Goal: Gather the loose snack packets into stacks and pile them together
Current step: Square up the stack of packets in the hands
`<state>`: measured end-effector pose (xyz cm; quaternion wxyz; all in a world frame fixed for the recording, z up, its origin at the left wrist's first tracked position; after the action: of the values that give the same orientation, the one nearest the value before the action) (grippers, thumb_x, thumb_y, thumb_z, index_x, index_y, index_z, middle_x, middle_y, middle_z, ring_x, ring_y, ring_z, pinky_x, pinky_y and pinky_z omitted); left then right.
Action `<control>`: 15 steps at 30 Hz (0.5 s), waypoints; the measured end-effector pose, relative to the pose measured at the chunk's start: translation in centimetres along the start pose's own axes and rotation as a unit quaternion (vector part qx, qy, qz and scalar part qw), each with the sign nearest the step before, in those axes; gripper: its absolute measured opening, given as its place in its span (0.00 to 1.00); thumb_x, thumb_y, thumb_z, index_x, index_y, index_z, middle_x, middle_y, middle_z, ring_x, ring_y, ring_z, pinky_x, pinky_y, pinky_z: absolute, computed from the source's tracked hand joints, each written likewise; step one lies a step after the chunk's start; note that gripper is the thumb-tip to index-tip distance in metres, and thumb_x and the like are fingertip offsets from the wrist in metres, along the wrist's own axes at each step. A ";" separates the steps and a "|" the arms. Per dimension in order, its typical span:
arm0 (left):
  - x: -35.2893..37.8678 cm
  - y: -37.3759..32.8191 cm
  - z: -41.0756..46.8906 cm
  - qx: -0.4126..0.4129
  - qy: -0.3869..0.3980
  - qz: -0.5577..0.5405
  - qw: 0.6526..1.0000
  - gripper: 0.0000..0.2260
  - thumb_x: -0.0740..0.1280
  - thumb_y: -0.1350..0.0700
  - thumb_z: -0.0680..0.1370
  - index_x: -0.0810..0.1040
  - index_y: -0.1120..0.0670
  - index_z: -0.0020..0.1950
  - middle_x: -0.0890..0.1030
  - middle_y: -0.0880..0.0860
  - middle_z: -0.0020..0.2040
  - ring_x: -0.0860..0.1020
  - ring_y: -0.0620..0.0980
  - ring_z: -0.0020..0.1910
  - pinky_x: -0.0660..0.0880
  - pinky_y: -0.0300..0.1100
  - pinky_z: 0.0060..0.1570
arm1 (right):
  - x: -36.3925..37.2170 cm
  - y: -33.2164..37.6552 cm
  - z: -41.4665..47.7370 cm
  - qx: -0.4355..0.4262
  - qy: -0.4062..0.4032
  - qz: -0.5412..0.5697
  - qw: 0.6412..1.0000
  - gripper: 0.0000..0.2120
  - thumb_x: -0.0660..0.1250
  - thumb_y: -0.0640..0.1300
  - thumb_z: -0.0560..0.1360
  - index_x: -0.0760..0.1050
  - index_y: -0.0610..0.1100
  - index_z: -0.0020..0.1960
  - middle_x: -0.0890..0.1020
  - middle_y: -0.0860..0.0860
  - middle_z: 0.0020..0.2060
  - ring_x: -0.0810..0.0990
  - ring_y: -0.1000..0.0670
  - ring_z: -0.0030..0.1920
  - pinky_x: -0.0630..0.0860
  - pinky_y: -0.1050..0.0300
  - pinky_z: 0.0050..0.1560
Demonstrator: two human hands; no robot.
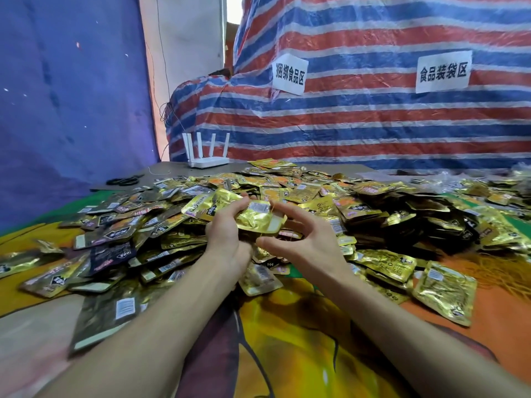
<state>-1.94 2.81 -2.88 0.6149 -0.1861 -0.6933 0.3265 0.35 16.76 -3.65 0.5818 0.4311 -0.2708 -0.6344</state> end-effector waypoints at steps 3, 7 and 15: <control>0.1 0.5 0.1 -0.023 0.042 -0.010 0.999 0.06 0.67 0.62 0.79 0.81 0.59 0.44 0.85 0.61 0.42 0.85 0.60 0.39 0.83 0.54 0.44 | 0.0 0.2 -0.2 -0.026 -0.026 -0.047 0.998 0.31 0.82 0.43 0.66 0.78 0.54 0.67 0.80 0.53 0.61 0.78 0.56 0.62 0.74 0.52 0.67; 0.2 0.7 0.4 -0.033 0.083 -0.025 0.996 0.12 0.66 0.61 0.79 0.84 0.59 0.37 0.86 0.59 0.40 0.86 0.57 0.37 0.83 0.49 0.38 | 0.2 0.2 -0.3 -0.048 -0.040 -0.038 0.997 0.30 0.81 0.41 0.66 0.77 0.52 0.66 0.80 0.53 0.60 0.77 0.56 0.62 0.74 0.56 0.66; 1.1 1.7 -0.8 -0.088 0.151 -0.002 0.985 0.13 0.62 0.54 0.83 0.84 0.56 0.59 0.84 0.61 0.56 0.84 0.60 0.55 0.81 0.55 0.53 | 0.3 -0.2 -0.2 -0.078 -0.046 0.008 0.996 0.29 0.80 0.35 0.65 0.78 0.49 0.64 0.81 0.50 0.60 0.79 0.59 0.60 0.74 0.70 0.56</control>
<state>-1.64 4.94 -3.19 0.6946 -0.2851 -0.6187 0.2312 0.43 16.56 -3.98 0.6052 0.3527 -0.2509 -0.6681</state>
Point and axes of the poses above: each hand's wrist, its own z-axis towards the middle knuckle, its own x-axis out of the palm, y = z × x, the point moved 2 cm from there along z, towards the middle knuckle
